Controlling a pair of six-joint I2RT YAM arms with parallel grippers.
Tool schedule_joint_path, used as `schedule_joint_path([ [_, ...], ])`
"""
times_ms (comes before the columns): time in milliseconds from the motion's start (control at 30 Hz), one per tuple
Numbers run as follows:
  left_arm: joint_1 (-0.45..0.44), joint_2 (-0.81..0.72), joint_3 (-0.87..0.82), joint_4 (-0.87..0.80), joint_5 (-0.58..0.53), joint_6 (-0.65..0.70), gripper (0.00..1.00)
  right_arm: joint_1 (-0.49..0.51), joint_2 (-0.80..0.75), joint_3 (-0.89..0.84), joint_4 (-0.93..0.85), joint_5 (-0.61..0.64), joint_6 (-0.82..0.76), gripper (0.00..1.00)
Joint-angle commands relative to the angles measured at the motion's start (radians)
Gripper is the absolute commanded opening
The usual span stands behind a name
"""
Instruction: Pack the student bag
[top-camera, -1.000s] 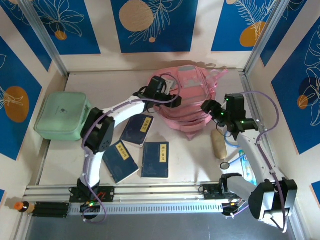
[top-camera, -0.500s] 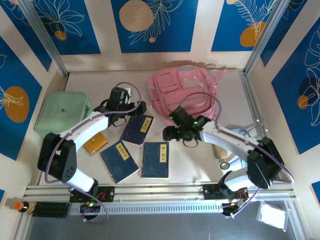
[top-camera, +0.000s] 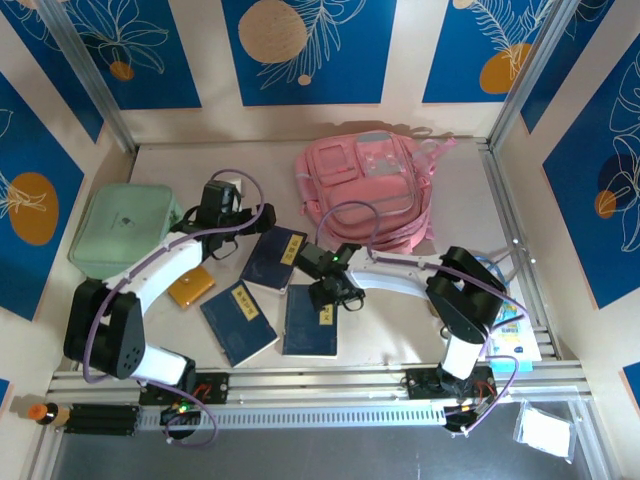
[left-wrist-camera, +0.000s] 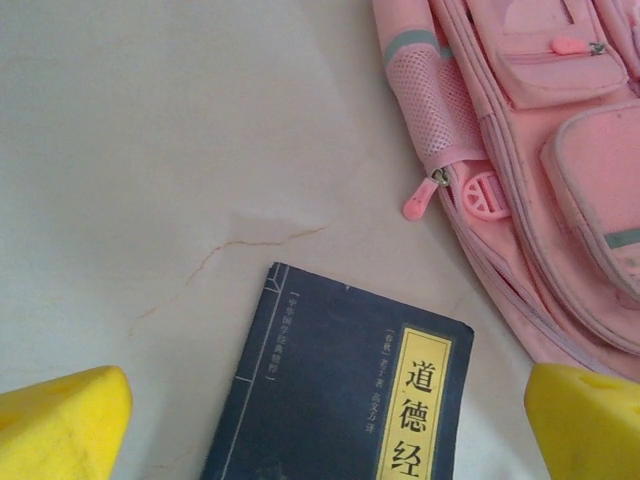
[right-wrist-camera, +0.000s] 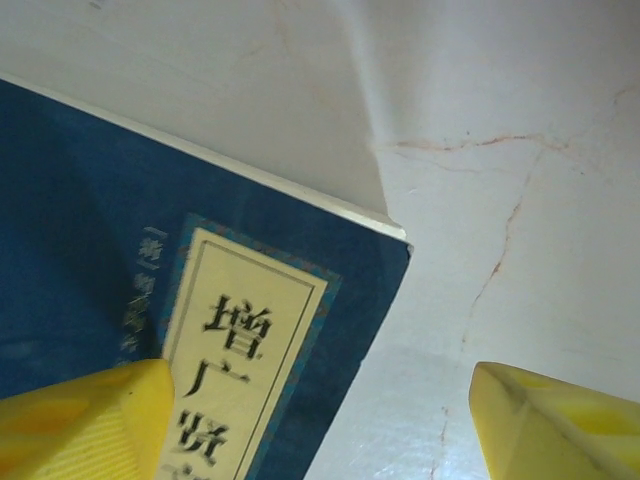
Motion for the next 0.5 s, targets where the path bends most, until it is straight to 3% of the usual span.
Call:
schedule_joint_path([
  [0,0.020,0.027,0.015,0.022,0.049,-0.035,1.00,-0.005,0.019,0.019,-0.039,0.079,-0.002,0.78],
  [267,0.055,0.063,0.039,0.018,0.196,-0.098,1.00,-0.144,0.060,-0.004,0.047,0.116,0.031,0.75],
  [467,0.029,0.055,-0.032,0.008,0.369,-0.177,1.00,-0.168,-0.020,0.009,0.127,0.017,-0.024,0.74],
])
